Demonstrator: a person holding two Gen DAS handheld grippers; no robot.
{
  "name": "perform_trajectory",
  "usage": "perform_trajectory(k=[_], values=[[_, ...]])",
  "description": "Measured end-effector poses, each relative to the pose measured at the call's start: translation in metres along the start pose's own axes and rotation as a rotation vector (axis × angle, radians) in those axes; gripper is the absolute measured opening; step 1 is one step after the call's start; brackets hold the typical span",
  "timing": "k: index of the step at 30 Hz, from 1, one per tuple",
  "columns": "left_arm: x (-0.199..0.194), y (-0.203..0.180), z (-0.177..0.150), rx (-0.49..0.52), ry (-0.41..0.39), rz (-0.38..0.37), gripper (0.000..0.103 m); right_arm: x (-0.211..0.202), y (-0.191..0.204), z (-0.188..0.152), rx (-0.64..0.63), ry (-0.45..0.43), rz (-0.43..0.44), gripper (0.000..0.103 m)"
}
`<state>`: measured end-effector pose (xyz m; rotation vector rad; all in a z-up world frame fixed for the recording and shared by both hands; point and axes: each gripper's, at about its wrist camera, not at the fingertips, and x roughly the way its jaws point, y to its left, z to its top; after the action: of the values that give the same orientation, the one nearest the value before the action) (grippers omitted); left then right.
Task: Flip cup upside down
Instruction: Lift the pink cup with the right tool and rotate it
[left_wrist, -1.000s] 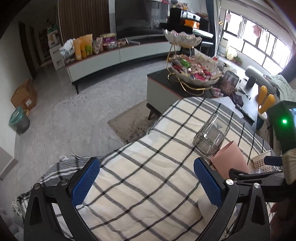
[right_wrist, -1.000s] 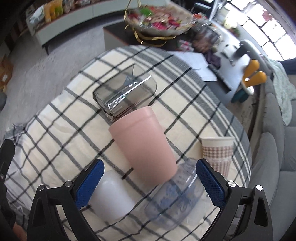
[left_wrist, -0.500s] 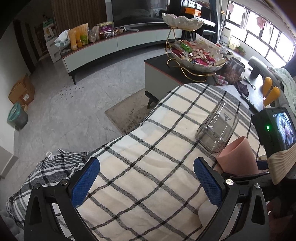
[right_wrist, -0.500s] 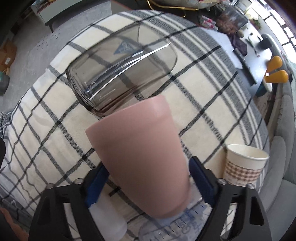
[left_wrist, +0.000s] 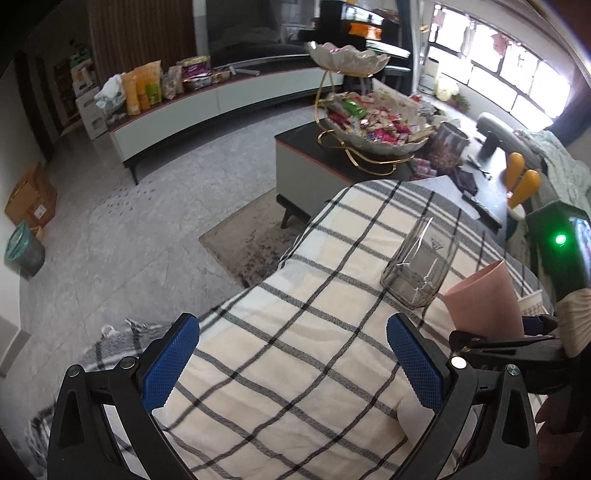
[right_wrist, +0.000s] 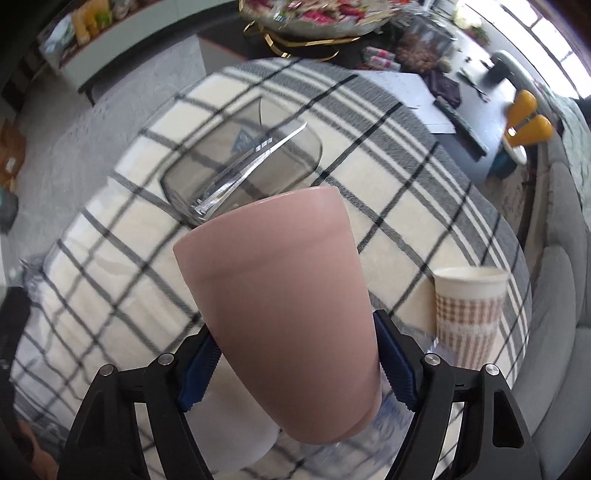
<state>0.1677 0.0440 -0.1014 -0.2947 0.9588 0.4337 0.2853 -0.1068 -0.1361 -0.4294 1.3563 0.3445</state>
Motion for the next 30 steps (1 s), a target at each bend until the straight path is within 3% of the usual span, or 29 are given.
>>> perform_trajectory(k=[7,14,19,24,30], values=[[-0.031,0.027,0.011,0.111,-0.045,-0.103,0.103,-0.056,0.010,-0.029,0.210,-0.102,0.074,0.078],[-0.067,0.058,0.006,0.239,-0.135,-0.184,0.103,-0.071,0.021,-0.088,0.480,-0.123,0.224,0.078],[-0.075,0.080,-0.004,0.292,-0.140,-0.201,0.103,-0.059,0.037,-0.134,0.665,-0.139,0.306,0.078],[-0.072,0.092,-0.018,0.352,-0.124,-0.264,0.103,-0.030,0.056,-0.169,0.836,-0.127,0.391,0.078],[-0.057,0.101,-0.027,0.387,-0.113,-0.271,0.103,0.006,0.076,-0.187,0.962,-0.099,0.468,0.078]])
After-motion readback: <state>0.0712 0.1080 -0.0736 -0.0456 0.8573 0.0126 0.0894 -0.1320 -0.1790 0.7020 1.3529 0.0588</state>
